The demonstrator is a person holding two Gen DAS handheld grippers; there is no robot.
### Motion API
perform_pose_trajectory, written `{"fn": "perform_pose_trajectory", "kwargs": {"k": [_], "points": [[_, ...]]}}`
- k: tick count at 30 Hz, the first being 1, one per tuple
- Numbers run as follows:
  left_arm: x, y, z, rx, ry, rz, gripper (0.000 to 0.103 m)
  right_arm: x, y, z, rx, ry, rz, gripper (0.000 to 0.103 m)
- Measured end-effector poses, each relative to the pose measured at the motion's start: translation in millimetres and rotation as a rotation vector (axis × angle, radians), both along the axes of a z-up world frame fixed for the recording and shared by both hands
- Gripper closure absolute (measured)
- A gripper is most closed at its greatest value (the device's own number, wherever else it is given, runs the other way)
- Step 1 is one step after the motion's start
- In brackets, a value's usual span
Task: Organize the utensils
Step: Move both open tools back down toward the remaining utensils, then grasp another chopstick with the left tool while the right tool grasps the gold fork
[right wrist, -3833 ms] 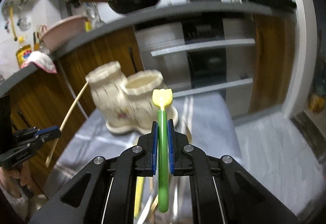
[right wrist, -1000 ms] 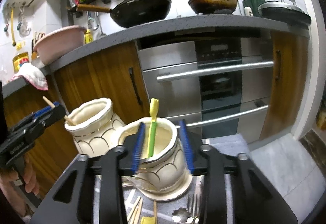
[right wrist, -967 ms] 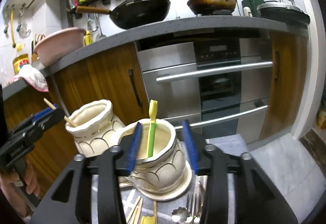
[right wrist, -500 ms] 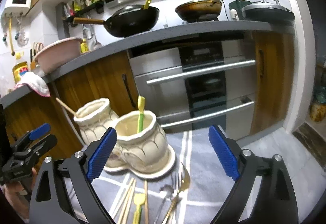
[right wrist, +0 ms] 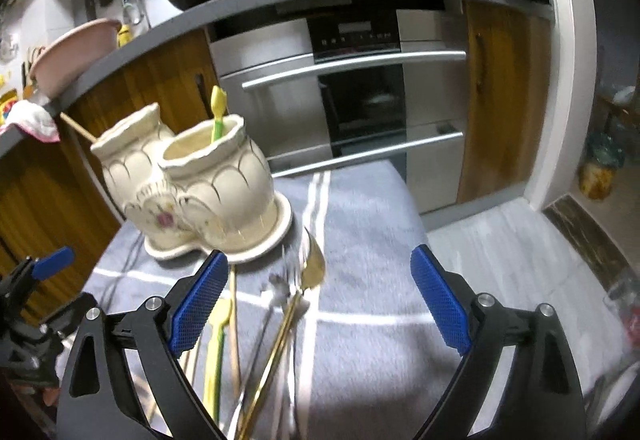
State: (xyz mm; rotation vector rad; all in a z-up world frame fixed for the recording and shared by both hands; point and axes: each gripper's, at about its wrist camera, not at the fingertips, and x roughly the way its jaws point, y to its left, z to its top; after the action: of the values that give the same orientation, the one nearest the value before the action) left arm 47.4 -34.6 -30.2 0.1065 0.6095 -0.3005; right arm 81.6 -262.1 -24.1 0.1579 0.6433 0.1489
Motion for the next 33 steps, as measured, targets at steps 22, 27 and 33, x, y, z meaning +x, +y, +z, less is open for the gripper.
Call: {"fn": "perform_pose_trajectory", "kwargs": {"k": [22,27,33], "points": [[8.4,-32.6,-46.2,0.103,0.217,-0.086,0.026,16.4,16.1,-36.0,-0.059,0.168,0.075,0.050],[7.6,-42.3,-49.2,0.112,0.228,-0.126,0.041,30.5,22.8,-35.0,-0.028,0.176,0.081,0.068],[10.5,-44.2,-49.3,0.077,0.253,-0.149,0.054,46.8,29.0,-35.3,-0.041,0.193,0.057,0.076]]}}
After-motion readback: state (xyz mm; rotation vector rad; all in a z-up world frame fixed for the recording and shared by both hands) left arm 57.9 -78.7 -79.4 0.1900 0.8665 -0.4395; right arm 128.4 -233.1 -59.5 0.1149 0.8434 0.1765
